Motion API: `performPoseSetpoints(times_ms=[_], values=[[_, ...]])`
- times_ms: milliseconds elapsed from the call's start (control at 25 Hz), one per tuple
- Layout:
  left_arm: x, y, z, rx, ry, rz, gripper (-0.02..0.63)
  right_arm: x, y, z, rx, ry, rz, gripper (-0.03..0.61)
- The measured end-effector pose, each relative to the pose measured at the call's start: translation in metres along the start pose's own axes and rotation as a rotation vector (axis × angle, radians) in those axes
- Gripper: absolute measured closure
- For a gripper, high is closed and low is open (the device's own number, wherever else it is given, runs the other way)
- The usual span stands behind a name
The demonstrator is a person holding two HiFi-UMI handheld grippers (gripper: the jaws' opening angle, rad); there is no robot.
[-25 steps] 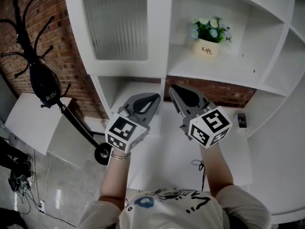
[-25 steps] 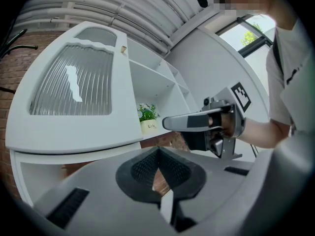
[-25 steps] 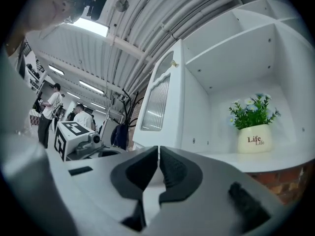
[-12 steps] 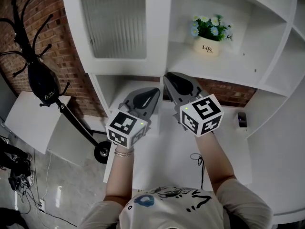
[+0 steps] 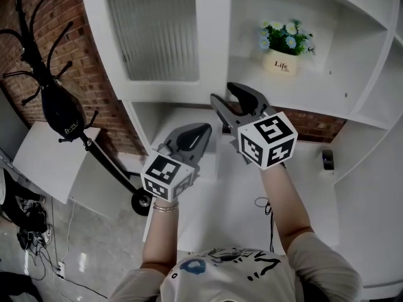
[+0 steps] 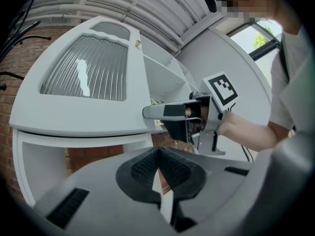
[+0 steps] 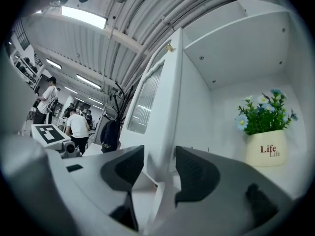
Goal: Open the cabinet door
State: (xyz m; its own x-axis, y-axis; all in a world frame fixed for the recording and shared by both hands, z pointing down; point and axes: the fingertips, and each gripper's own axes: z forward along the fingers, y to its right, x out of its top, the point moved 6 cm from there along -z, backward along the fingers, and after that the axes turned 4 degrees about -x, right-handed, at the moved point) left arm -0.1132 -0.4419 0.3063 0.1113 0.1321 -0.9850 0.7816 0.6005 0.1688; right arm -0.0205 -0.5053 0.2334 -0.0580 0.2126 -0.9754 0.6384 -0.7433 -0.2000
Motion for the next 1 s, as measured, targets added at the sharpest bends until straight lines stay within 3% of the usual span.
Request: performPoseSetpoints(times_ms=[400, 760, 920, 1000], values=[[0.003, -0.009, -0.009, 0.020, 0.018, -0.007, 0.600, 0.001, -0.008, -0.004, 0.002, 0.014, -0.016, 0.393], [0.003, -0.005, -0.013, 0.004, 0.018, -0.001, 0.600, 0.005, -0.014, -0.015, 0.056, 0.023, 0.061, 0.394], [-0.004, -0.002, -0.016, 0.006, 0.000, -0.006, 0.600, 0.006, -0.019, -0.027, 0.062, 0.048, 0.069, 0.472], [-0.007, -0.002, -0.019, 0.012, -0.006, -0.012, 0.600, 0.008, -0.023, -0.033, 0.091, 0.063, 0.091, 0.479]])
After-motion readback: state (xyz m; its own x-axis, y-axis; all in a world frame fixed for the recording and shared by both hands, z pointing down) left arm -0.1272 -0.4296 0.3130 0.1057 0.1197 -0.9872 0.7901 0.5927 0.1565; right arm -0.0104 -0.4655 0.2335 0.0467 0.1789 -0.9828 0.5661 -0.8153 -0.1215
